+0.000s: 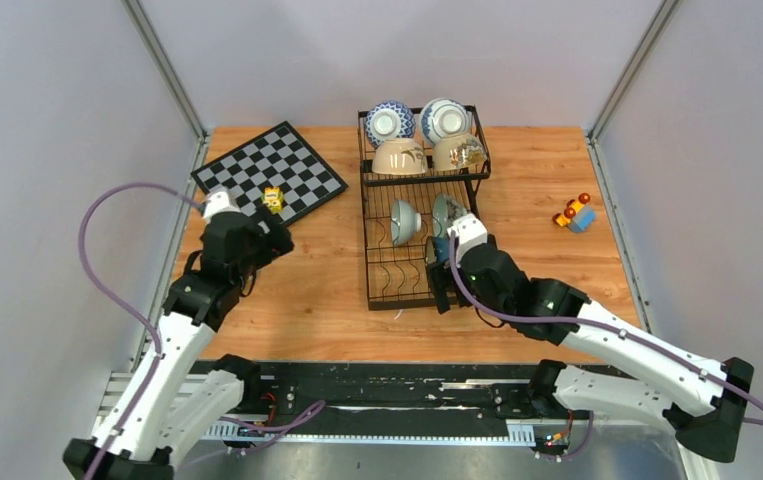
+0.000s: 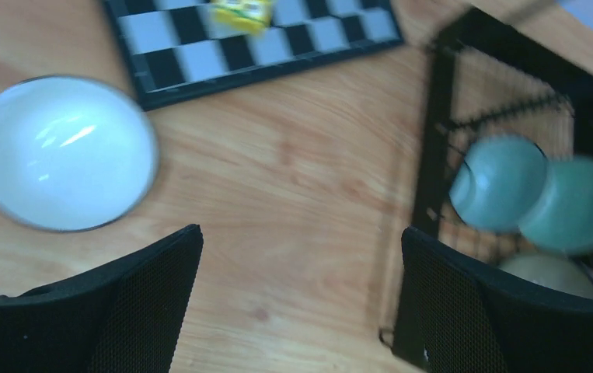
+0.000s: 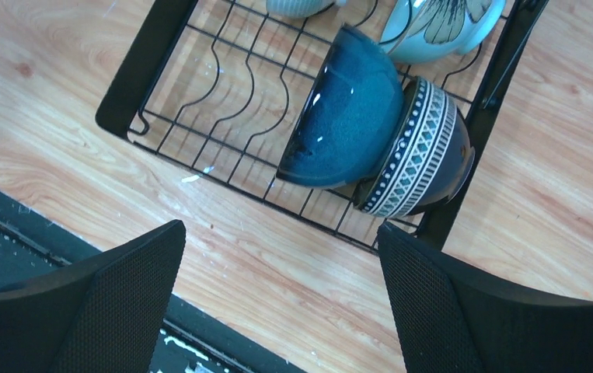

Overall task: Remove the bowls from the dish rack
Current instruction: Pick up the bowl from the dish rack.

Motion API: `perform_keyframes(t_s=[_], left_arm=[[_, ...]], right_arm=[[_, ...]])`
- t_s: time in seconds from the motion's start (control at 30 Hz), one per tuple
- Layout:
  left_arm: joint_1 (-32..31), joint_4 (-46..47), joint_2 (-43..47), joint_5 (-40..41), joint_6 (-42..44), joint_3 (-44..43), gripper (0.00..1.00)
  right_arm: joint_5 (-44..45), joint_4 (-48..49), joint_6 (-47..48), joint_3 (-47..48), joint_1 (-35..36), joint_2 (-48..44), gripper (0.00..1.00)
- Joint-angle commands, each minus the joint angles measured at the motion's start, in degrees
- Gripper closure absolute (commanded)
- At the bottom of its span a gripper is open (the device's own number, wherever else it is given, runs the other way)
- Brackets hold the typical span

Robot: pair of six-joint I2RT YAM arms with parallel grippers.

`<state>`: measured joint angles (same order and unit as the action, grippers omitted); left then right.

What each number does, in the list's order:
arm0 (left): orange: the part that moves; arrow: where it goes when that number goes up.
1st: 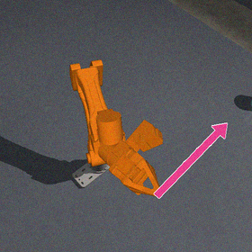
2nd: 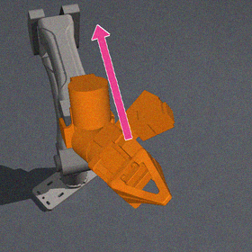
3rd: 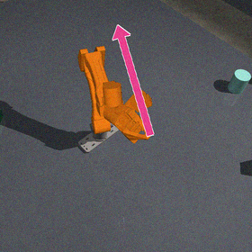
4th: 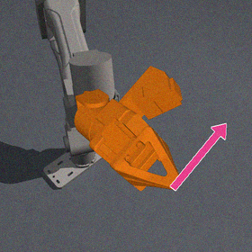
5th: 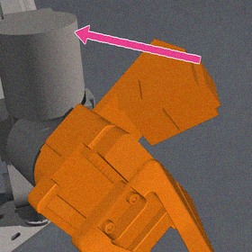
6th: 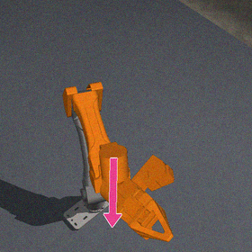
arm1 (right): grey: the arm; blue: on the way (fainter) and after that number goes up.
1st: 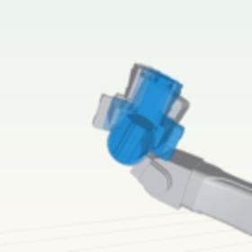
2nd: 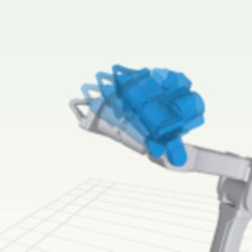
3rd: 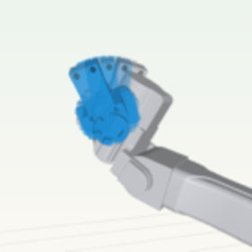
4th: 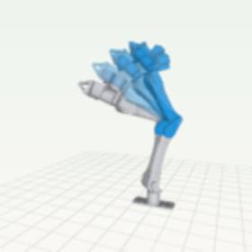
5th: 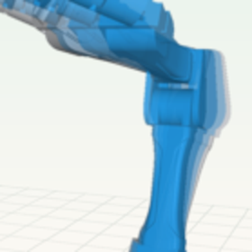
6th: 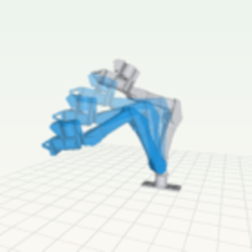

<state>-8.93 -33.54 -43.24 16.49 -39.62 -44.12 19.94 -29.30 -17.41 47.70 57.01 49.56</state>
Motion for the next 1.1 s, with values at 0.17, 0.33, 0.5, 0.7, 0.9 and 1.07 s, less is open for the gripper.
perform_keyframes(t_s=[0.17,0.33,0.5,0.7,0.9,1.07], left_arm=[[-26.1,7.0,-0.8,-1.0,8.4,-2.5,0.0],[-32.7,19.5,-2.0,-12.8,6.3,1.7,0.02],[-33.2,41.1,-5.1,-23.5,-2.5,10.9,0.02],[-35.0,59.5,-16.8,-27.3,-8.0,14.9,0.02],[-35.1,72.1,-26.6,-31.1,-12.1,14.6,0.05],[-35.2,76.8,-32.0,-30.9,-14.2,13.8,0.15]], right_arm=[[-0.4,-0.7,-8.4,3.4,-13.2,2.9,0.01],[-9.9,-1.0,-14.9,-1.5,-27.9,-1.2,0.02],[-1.2,0.3,-16.4,-6.7,-29.1,-7.7,0.05],[-4.5,2.3,-10.2,-10.2,-29.2,-13.8,0.08],[-8.5,6.0,-11.7,-13.4,-31.4,-15.9,0.1],[-11.4,8.6,-16.7,-16.4,-34.5,-17.8,0.15]])
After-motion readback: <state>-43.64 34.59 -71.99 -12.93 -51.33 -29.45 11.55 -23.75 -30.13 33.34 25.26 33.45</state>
